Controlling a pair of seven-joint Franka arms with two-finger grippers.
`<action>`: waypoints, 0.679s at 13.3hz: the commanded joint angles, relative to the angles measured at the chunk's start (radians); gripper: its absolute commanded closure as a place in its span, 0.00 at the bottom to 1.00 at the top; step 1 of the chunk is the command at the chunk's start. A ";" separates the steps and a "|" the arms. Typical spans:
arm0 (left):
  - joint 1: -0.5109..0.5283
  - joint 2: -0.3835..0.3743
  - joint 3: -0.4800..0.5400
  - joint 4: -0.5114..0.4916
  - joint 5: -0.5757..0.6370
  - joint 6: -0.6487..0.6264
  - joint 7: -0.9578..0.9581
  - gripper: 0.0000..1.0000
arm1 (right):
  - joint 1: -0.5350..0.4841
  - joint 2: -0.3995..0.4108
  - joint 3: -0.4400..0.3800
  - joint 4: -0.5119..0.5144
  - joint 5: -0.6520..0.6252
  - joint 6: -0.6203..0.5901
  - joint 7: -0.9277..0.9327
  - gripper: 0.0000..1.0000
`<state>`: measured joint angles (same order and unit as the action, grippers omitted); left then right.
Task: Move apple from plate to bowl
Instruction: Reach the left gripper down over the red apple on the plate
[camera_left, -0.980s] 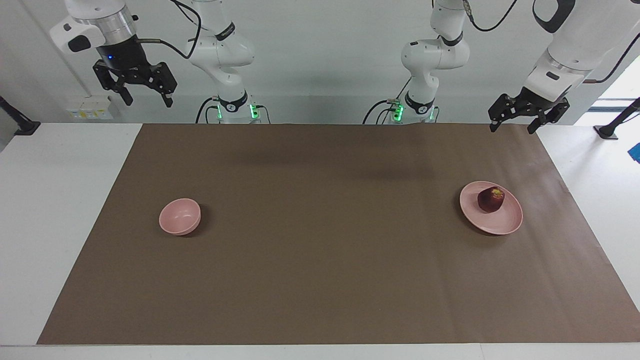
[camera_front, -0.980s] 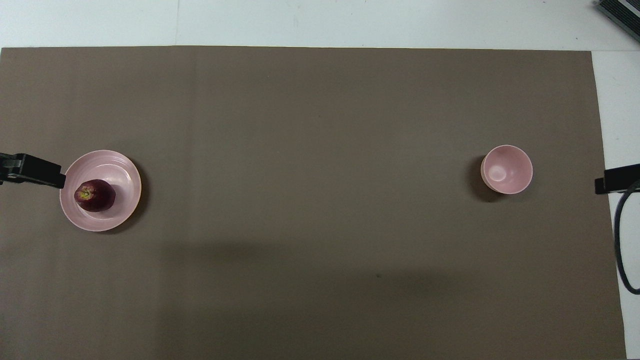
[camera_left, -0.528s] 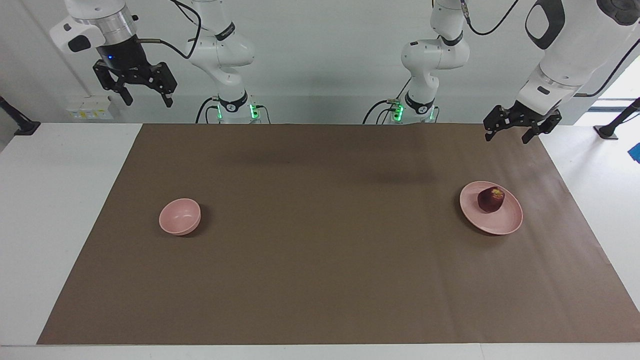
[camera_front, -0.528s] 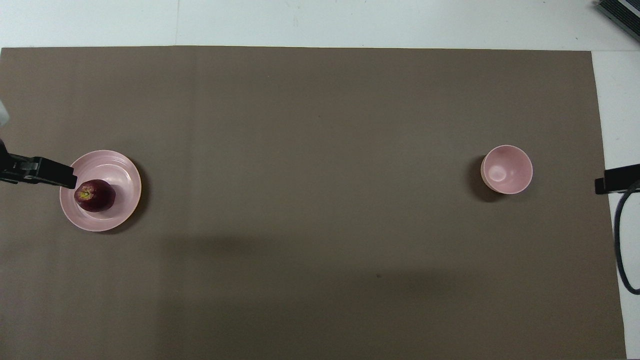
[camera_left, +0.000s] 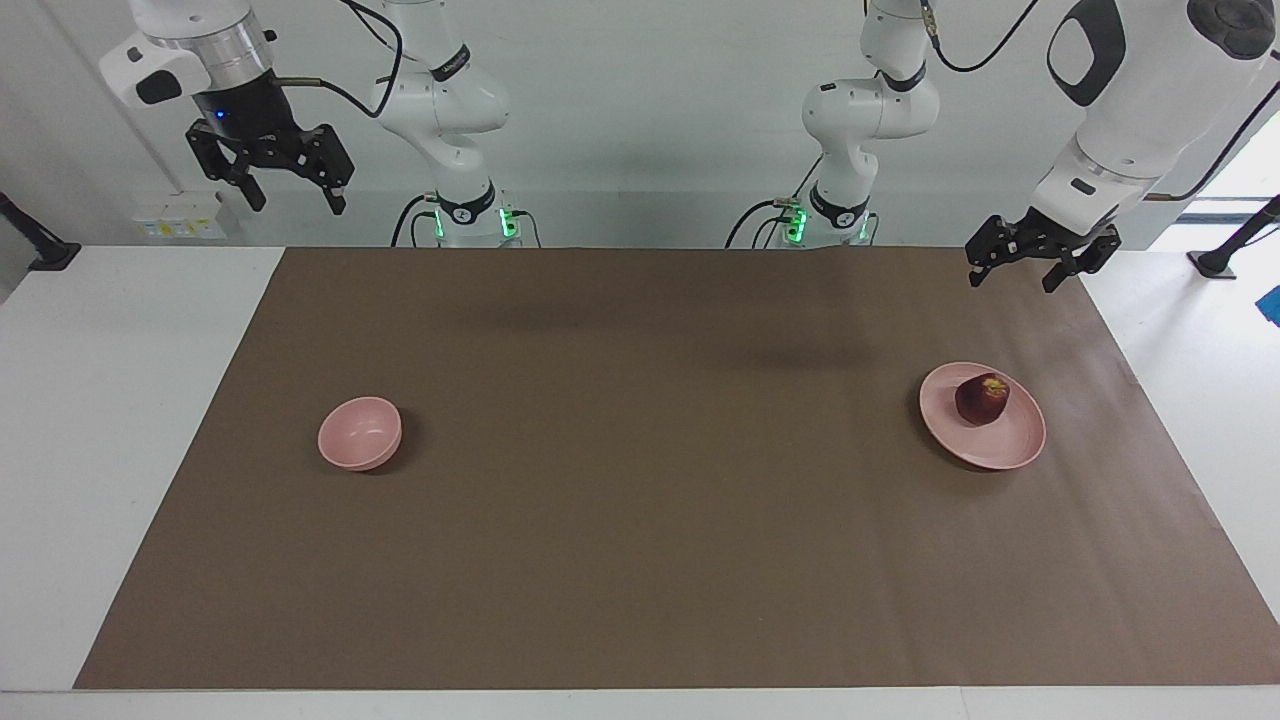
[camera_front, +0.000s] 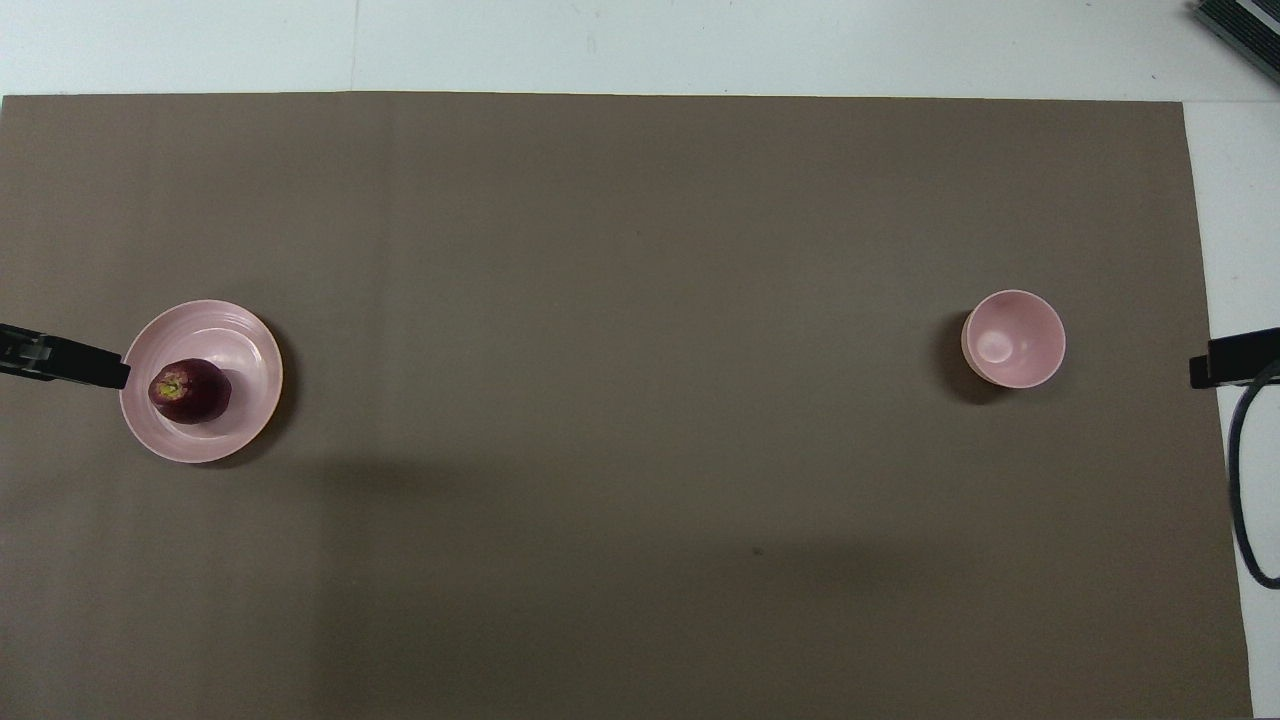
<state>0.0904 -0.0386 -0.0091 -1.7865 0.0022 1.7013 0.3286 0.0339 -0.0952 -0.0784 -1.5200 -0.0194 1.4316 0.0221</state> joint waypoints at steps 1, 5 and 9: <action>0.043 -0.038 -0.005 -0.109 -0.004 0.098 0.082 0.00 | -0.003 -0.024 0.003 -0.029 0.010 0.013 0.019 0.00; 0.055 -0.011 -0.005 -0.215 -0.004 0.253 0.119 0.00 | -0.003 -0.024 0.003 -0.029 0.010 0.013 0.019 0.00; 0.054 0.022 -0.005 -0.241 -0.004 0.296 0.119 0.00 | -0.003 -0.024 0.003 -0.029 0.010 0.013 0.019 0.00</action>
<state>0.1366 -0.0220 -0.0093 -1.9974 0.0022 1.9502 0.4320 0.0339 -0.0952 -0.0784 -1.5200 -0.0194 1.4316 0.0221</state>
